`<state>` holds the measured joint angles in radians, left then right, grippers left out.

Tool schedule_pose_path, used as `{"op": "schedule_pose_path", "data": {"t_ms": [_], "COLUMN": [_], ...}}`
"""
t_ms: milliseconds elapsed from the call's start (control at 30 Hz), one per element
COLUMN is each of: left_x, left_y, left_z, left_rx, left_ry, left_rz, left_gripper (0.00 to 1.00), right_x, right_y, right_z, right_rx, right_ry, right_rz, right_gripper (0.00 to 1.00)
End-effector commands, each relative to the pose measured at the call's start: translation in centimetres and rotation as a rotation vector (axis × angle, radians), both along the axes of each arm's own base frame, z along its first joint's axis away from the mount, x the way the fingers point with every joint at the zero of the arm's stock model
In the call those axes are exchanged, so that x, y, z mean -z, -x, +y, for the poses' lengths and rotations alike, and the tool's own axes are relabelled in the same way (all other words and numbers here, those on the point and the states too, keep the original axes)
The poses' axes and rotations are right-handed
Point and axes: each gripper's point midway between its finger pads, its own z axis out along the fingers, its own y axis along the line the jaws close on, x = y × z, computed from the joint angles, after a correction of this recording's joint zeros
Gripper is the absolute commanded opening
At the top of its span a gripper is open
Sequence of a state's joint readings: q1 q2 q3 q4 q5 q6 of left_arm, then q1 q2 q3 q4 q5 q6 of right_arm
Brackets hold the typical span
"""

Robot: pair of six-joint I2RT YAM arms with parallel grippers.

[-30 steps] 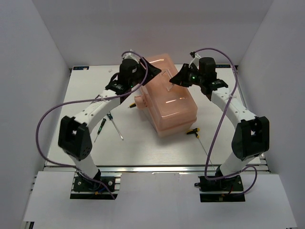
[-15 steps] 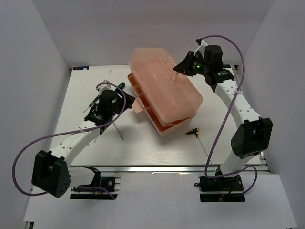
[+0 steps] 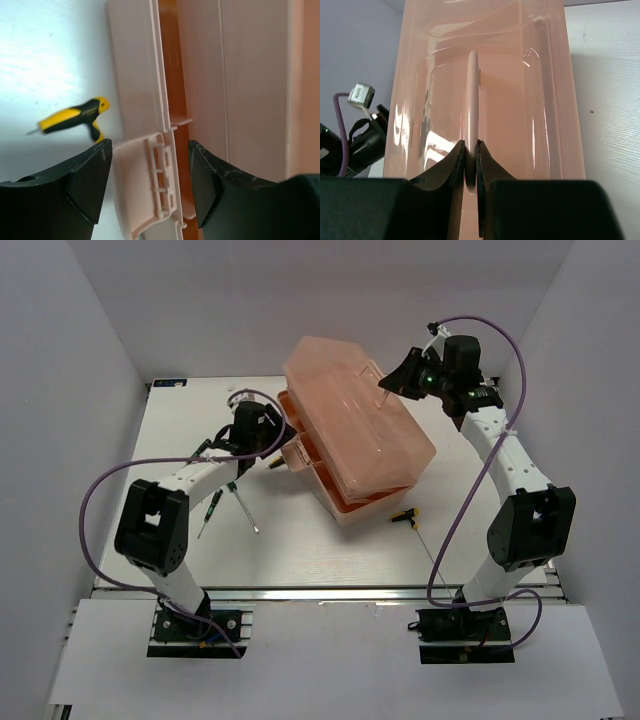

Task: Sort the tools into containers

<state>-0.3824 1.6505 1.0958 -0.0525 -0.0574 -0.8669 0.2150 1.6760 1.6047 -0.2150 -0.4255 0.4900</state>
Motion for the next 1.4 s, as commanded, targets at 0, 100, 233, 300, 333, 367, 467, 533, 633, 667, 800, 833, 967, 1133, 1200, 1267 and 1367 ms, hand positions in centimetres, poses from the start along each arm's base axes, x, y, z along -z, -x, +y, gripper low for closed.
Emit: {"op": "schedule_pose_path", "data": {"t_ms": [0, 100, 233, 300, 333, 367, 467, 533, 633, 667, 800, 833, 967, 1133, 1200, 1267, 1367], "left_x": [-3.7, -3.2, -0.8, -0.2, -0.4, -0.4, 0.6, 1.6, 3.0, 2.9, 3.3, 3.4, 3.5, 3.1, 2.8, 3.2, 3.2], "left_y": [-2.2, -3.3, -3.6, -3.9, -4.2, -4.5, -5.3, -5.8, -5.9, -6.1, -6.0, -6.0, -6.1, -6.7, -7.0, -7.1, -7.4], "left_z": [-2.3, -2.8, -2.8, -3.0, -3.1, -3.1, -3.0, -2.2, -1.6, -1.5, -0.9, -0.6, 0.3, 0.6, 0.4, 0.3, 0.1], "left_rx": [0.093, 0.107, 0.107, 0.114, 0.112, 0.111, 0.098, 0.057, 0.038, 0.032, 0.027, 0.021, 0.011, 0.015, 0.023, 0.029, 0.035], "left_ry": [0.048, 0.037, -0.007, -0.009, -0.008, -0.013, -0.044, -0.094, -0.141, -0.146, -0.175, -0.179, -0.180, -0.178, -0.177, -0.176, -0.172], "left_rz": [-0.094, -0.080, 0.000, 0.006, 0.001, 0.003, 0.047, 0.081, 0.122, 0.122, 0.138, 0.143, 0.149, 0.144, 0.139, 0.147, 0.149], "left_gripper": [0.71, 0.70, 0.67, 0.67, 0.66, 0.66, 0.62, 0.58, 0.49, 0.47, 0.39, 0.39, 0.39, 0.39, 0.39, 0.39, 0.39], "right_x": [-7.8, -8.0, -7.9, -7.7, -7.7, -7.6, -7.5, -7.5, -7.4, -7.5, -7.4, -7.3, -6.4, -3.6, -1.9, -1.1, 0.6], "right_y": [-0.1, -0.3, -0.5, -0.5, -0.6, -0.6, -0.6, -0.6, -1.0, -1.1, -2.3, -2.8, -4.6, -6.9, -7.8, -8.2, -9.1], "right_z": [0.0, -0.1, -0.7, -0.8, -0.9, -0.9, -1.1, -1.3, -2.3, -2.7, -5.7, -7.2, -11.8, -17.3, -18.3, -19.4, -20.1], "right_rx": [-0.017, -0.015, -0.015, -0.018, -0.019, -0.020, -0.020, -0.016, 0.007, 0.016, 0.076, 0.100, 0.166, 0.214, 0.203, 0.199, 0.189], "right_ry": [-0.092, -0.105, -0.135, -0.143, -0.144, -0.146, -0.154, -0.158, -0.163, -0.172, -0.201, -0.205, -0.220, -0.223, -0.227, -0.225, -0.187], "right_rz": [-0.247, -0.257, -0.242, -0.234, -0.231, -0.230, -0.222, -0.219, -0.214, -0.213, -0.204, -0.199, -0.186, -0.165, -0.140, -0.142, -0.137], "right_gripper": [0.00, 0.00, 0.00, 0.00, 0.00, 0.00, 0.00, 0.00, 0.00, 0.00, 0.00, 0.00, 0.00, 0.00, 0.00, 0.00, 0.00]}}
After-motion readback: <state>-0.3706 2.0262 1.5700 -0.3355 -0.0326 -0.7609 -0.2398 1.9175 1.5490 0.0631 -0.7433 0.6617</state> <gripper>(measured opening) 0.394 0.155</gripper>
